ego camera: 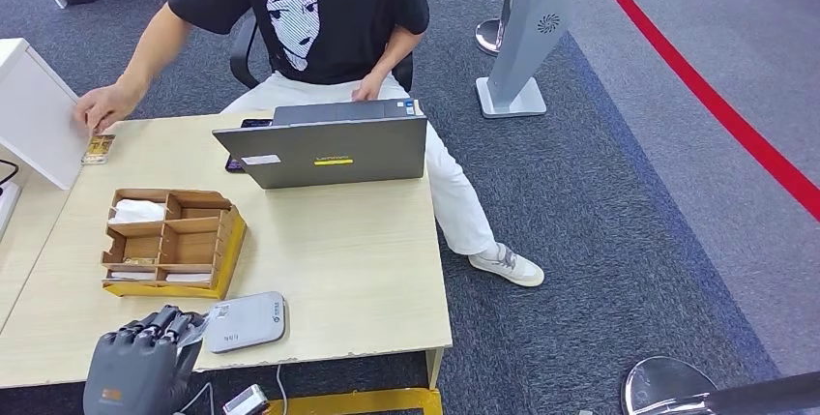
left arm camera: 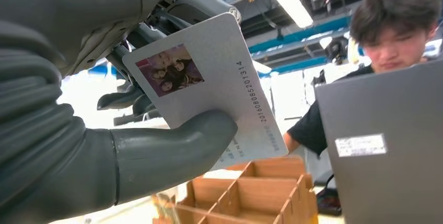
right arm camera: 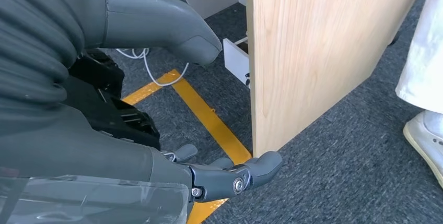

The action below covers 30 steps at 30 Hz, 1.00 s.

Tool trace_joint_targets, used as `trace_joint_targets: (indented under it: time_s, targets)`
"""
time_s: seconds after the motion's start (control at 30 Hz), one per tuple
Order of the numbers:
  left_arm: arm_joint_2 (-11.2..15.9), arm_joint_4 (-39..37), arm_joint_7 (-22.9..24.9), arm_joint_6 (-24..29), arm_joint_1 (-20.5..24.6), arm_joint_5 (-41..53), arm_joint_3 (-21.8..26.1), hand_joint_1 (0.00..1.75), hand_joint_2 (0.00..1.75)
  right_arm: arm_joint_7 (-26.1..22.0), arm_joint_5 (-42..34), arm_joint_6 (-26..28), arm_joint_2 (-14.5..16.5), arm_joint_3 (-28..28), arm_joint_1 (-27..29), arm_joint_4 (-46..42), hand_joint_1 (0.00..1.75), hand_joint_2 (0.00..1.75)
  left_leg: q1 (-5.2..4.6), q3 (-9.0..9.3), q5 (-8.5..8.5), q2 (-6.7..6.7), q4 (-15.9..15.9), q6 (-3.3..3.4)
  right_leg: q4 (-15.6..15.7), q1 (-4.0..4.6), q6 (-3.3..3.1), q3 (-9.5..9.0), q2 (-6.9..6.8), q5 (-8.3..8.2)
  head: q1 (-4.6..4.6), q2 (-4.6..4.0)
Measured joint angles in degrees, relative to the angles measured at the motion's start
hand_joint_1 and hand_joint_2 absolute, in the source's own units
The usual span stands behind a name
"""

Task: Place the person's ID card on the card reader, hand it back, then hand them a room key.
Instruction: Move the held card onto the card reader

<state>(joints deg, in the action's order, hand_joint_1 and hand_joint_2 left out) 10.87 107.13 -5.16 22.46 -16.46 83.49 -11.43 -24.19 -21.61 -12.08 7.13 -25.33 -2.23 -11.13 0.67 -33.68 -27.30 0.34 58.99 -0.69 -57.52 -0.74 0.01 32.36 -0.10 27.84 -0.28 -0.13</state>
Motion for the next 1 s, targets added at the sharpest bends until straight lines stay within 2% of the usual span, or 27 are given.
trace_joint_targets:
  time_s: [0.1, 0.27, 0.4, 0.67, 1.0]
  targets:
    - [-0.9, -3.2, -2.2, -0.2, 0.9, -2.7, 3.2, 1.75, 1.75, 0.2, 1.0, -0.1, 0.0, -0.1, 0.0, 0.0, 0.00, 1.75, 0.00, 0.00, 0.00, 0.00, 0.0, 0.00, 0.0, 0.00, 0.00, 0.00, 0.00, 0.00, -0.01, 0.00]
    - [-3.5, -11.6, -8.0, -0.4, 3.3, -4.6, 11.4, 1.75, 1.75, 0.5, 2.6, -0.3, 0.0, -0.1, 0.0, 0.0, 0.00, 1.75, 0.03, 0.01, 0.00, 0.00, 0.0, 0.00, 0.0, 0.00, -0.02, 0.00, 0.00, -0.01, 0.00, 0.00]
    - [-5.2, -16.4, -9.2, -0.5, 4.6, -4.5, 15.6, 1.75, 1.75, 0.6, 3.2, -0.4, 0.0, -0.1, 0.0, 0.0, 0.00, 1.75, 0.03, 0.01, 0.00, 0.00, 0.0, 0.00, 0.0, 0.00, -0.02, 0.00, 0.00, -0.01, -0.01, 0.00]
    - [-7.2, -20.6, -10.0, -0.9, 5.6, -4.3, 18.6, 1.75, 1.75, 0.5, 3.7, -0.5, 0.0, -0.1, 0.0, 0.0, 0.00, 1.75, -0.01, 0.00, 0.00, 0.00, 0.0, 0.00, 0.0, 0.00, -0.02, 0.00, 0.00, -0.01, -0.01, 0.00]
    - [-8.4, -22.4, -12.2, 0.2, 5.7, -4.3, 19.0, 1.75, 1.75, 0.5, 4.3, -0.2, 0.0, -0.1, -0.1, 0.0, 0.00, 1.75, 0.01, 0.00, 0.00, 0.00, 0.0, 0.00, 0.0, 0.00, -0.02, 0.00, 0.00, -0.01, 0.00, 0.00]
